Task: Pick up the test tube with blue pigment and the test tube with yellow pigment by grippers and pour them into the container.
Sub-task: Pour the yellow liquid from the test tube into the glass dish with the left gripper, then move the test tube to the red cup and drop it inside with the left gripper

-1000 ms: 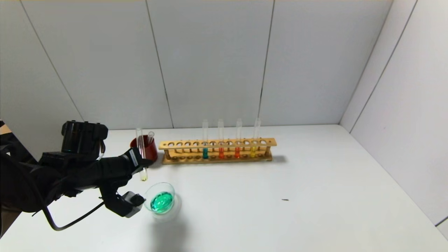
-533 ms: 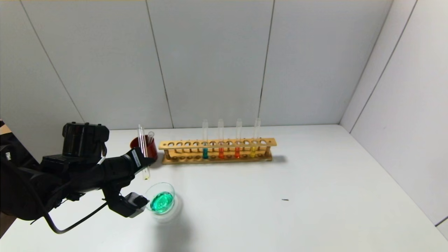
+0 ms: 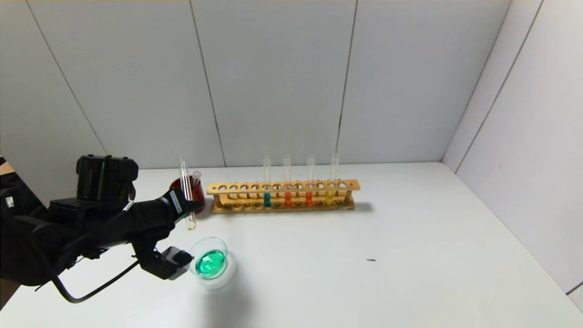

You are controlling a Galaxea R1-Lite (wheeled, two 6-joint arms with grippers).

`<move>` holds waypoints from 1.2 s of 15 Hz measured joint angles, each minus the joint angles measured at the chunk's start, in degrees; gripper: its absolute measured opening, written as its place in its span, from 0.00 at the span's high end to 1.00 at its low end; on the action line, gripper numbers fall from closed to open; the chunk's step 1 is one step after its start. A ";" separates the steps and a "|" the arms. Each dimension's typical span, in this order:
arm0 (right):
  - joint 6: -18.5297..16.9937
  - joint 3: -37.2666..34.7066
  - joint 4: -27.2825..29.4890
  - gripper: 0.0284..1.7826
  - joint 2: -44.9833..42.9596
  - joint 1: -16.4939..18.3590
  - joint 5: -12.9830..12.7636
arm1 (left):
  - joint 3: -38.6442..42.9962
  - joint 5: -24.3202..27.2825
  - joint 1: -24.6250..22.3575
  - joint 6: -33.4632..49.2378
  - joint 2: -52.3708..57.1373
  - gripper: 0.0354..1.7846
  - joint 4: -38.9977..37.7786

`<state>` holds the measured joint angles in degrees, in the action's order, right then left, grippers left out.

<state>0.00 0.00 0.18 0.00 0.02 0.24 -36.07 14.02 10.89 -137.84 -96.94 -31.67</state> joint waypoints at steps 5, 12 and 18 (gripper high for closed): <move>0.00 0.00 0.00 0.02 0.00 -0.02 0.00 | -3.04 -0.18 -0.33 17.99 5.64 0.84 -0.33; 0.00 0.00 0.00 0.02 0.00 -0.02 0.00 | -3.19 -10.06 -1.05 56.33 12.21 0.84 0.09; 0.00 0.00 0.00 0.02 0.00 0.00 0.00 | -6.16 -13.39 -1.55 93.49 10.45 0.84 -0.38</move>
<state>0.00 0.00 0.18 0.00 0.02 0.24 -42.23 0.63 9.34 -44.35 -86.49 -32.05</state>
